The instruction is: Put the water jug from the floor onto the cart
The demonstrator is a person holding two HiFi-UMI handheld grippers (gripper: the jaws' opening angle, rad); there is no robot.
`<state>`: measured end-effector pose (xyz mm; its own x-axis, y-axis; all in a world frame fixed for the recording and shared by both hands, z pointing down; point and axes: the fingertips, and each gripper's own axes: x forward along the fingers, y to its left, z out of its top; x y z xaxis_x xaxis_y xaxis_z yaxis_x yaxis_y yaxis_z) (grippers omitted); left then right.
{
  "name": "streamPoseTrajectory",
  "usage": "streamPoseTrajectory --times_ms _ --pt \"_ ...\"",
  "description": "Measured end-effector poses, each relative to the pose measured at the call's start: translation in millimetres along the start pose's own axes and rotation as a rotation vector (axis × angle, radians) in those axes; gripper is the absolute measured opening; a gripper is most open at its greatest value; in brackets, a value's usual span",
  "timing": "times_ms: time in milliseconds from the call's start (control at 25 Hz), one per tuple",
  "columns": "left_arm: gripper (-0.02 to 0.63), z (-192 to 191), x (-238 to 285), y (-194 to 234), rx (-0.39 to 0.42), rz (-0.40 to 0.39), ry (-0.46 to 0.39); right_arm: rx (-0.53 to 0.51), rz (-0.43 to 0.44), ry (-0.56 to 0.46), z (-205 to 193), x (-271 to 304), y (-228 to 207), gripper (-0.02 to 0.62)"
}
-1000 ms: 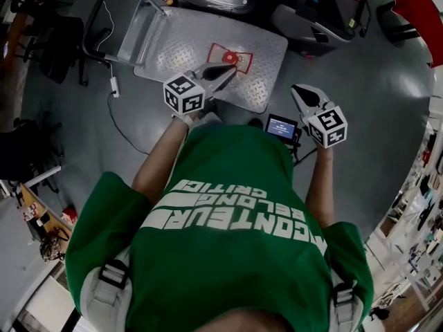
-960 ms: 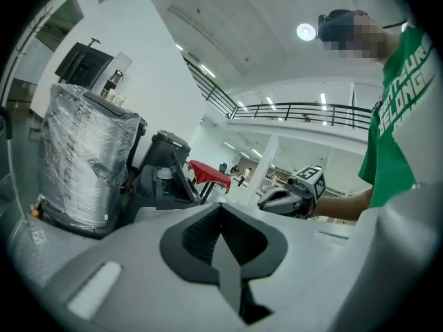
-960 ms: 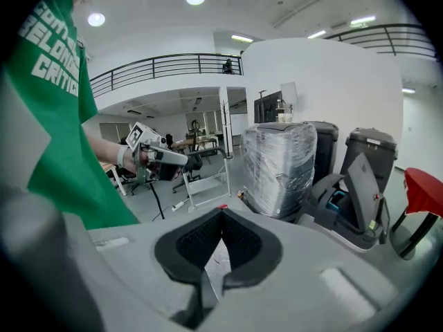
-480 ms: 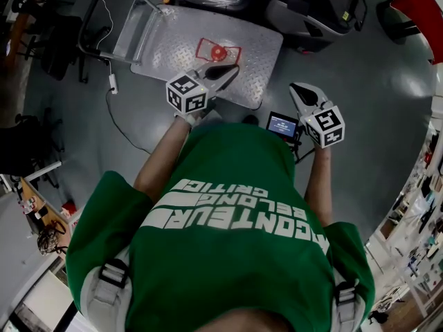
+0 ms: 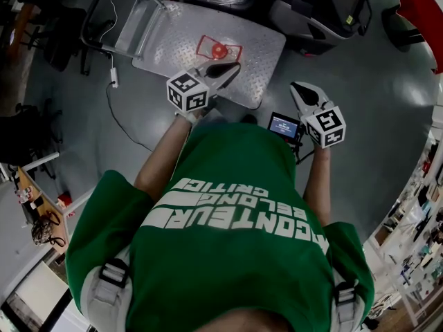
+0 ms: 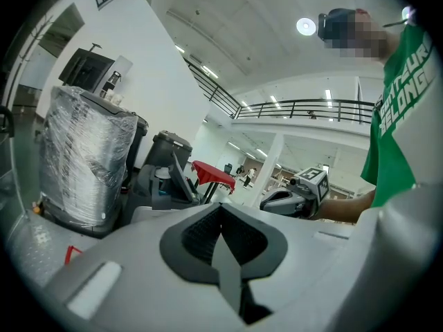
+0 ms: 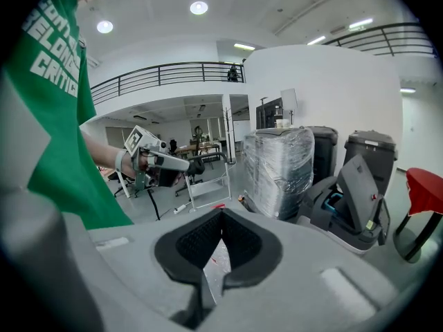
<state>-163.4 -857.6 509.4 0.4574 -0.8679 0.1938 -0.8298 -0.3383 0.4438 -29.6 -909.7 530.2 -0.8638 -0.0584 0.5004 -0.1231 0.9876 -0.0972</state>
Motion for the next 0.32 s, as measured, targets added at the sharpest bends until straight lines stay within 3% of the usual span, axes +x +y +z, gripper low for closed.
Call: streamPoseTrajectory --times_ms 320 --pt "0.011 -6.0 0.5 1.1 -0.011 0.015 0.006 -0.006 0.003 0.014 -5.1 -1.3 -3.6 -0.007"
